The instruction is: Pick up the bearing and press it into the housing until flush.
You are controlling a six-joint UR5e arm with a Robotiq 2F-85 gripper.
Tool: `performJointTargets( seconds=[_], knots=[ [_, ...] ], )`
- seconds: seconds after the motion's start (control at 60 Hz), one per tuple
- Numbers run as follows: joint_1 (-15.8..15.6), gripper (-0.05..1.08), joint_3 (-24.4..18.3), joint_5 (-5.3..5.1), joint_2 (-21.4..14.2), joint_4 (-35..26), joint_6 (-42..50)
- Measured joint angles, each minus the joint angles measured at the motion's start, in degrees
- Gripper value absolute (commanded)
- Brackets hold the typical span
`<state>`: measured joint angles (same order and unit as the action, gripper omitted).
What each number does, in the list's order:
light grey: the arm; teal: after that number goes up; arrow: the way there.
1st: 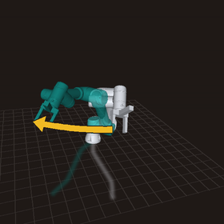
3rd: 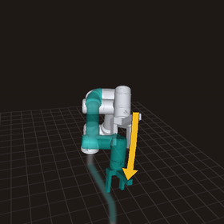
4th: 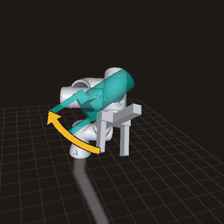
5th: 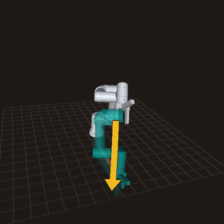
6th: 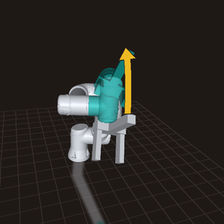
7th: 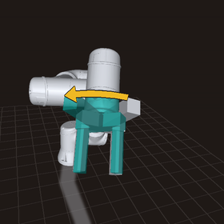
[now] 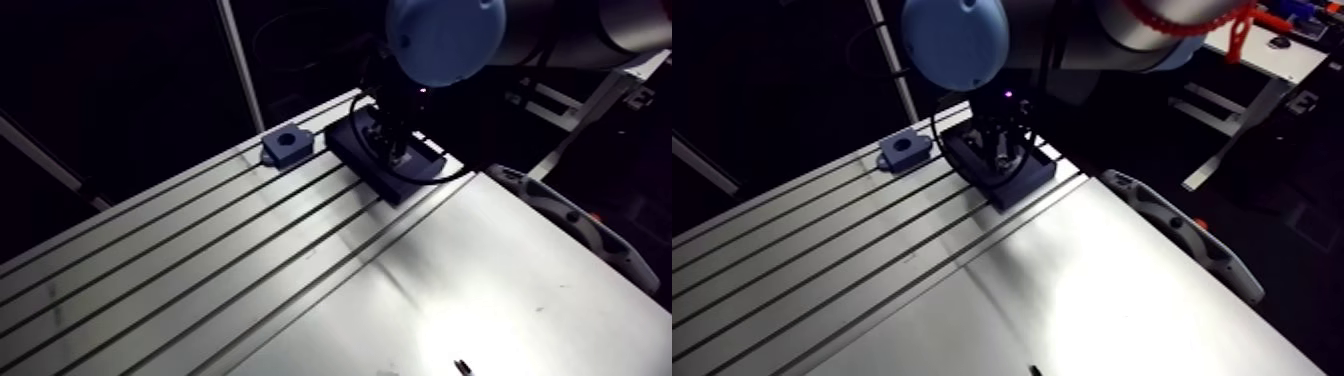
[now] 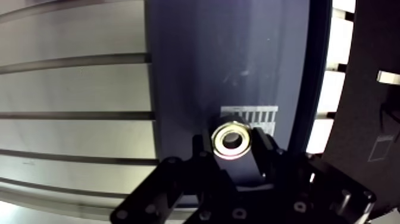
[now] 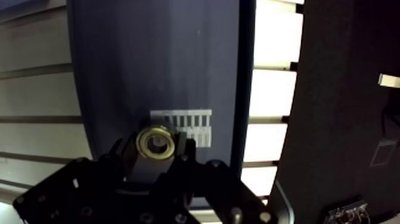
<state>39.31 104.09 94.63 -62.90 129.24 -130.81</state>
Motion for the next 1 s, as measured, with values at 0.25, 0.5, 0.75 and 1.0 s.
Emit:
performJointTargets(
  seconds=[0.25,0.5,0.75,1.0],
  knots=[
    [-1.0,0.65,-2.3,-0.08,-0.9,-2.3,1.7],
    [-3.5,0.70,-5.1,-0.14,-3.0,-7.0,6.3],
    [-6.6,0.76,-7.7,-0.17,-3.9,-10.5,9.9],
    [-9.8,0.77,-11.3,-0.10,-2.2,-12.6,13.2]
  ],
)
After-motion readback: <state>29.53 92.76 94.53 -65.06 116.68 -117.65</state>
